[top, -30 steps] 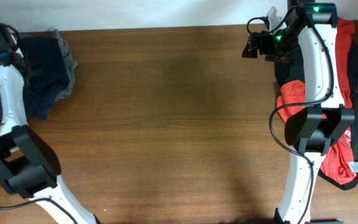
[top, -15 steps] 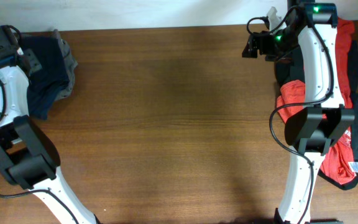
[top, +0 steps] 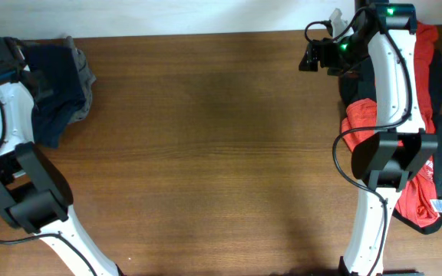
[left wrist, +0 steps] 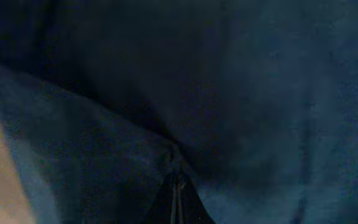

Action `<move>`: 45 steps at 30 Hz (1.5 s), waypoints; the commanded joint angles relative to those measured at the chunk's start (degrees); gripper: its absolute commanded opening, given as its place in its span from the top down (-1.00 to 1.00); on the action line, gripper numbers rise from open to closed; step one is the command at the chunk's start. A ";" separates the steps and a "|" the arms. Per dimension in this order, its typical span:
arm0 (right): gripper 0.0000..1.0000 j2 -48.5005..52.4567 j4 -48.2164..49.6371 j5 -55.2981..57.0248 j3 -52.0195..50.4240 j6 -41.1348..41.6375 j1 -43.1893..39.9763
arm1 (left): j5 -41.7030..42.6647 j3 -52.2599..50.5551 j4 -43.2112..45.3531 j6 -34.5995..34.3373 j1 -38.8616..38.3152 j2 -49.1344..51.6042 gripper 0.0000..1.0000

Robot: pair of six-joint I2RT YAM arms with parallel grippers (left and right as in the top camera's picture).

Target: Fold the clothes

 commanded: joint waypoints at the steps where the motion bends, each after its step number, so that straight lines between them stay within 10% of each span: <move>1: -0.77 -0.85 0.00 0.70 -0.20 -0.57 0.20 | -3.02 -0.02 -1.11 -1.25 1.68 -5.55 0.99; 14: -0.78 -0.85 0.17 0.72 -0.20 -0.59 0.15 | -4.02 -2.12 -24.46 -2.12 5.84 -11.45 0.99; 28: -0.77 -0.85 -0.20 0.70 -0.20 -0.57 0.15 | 0.22 -10.86 -21.94 -5.07 12.46 -11.52 0.90; 35: -0.79 -0.85 -0.26 0.70 -0.20 -0.59 0.15 | 6.67 -10.86 -21.38 -2.67 12.20 -11.52 0.01; 45: -0.98 -0.94 0.72 0.61 3.30 -1.99 0.15 | 24.06 -9.92 -16.81 9.09 9.84 -17.29 -0.22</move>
